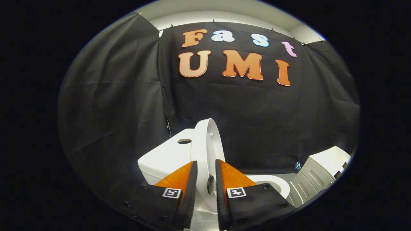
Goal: Open the toilet lid.
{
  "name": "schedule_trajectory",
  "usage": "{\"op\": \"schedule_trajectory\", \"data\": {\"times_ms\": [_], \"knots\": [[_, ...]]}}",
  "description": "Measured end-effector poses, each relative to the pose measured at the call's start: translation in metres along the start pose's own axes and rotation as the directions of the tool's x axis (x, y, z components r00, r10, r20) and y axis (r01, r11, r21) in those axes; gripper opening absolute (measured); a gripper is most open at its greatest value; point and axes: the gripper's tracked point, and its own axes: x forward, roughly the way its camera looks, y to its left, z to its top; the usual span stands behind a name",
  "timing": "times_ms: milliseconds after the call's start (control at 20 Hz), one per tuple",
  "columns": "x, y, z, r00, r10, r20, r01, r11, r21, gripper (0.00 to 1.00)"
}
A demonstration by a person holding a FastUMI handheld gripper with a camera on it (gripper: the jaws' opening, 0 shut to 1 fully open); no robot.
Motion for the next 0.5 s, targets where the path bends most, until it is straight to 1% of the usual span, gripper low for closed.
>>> {"op": "schedule_trajectory", "data": {"times_ms": [100,150,200,250,400,500], "knots": [[-0.01,-0.011,0.017,1.0,-0.01,0.016,0.01,1.0,-0.018,0.55],[-0.018,-0.017,0.025,1.0,-0.011,0.025,0.011,1.0,-0.02,0.7],[-0.015,-0.025,0.031,0.999,-0.016,0.032,0.017,1.0,-0.018,0.85],[-0.028,-0.031,0.041,0.999,-0.017,0.038,0.018,1.0,-0.015,0.99],[-0.047,-0.055,0.073,0.997,-0.008,0.074,0.009,1.0,-0.007,0.96],[-0.059,-0.071,0.094,0.995,-0.004,0.095,0.005,1.0,-0.012,0.98]]}}
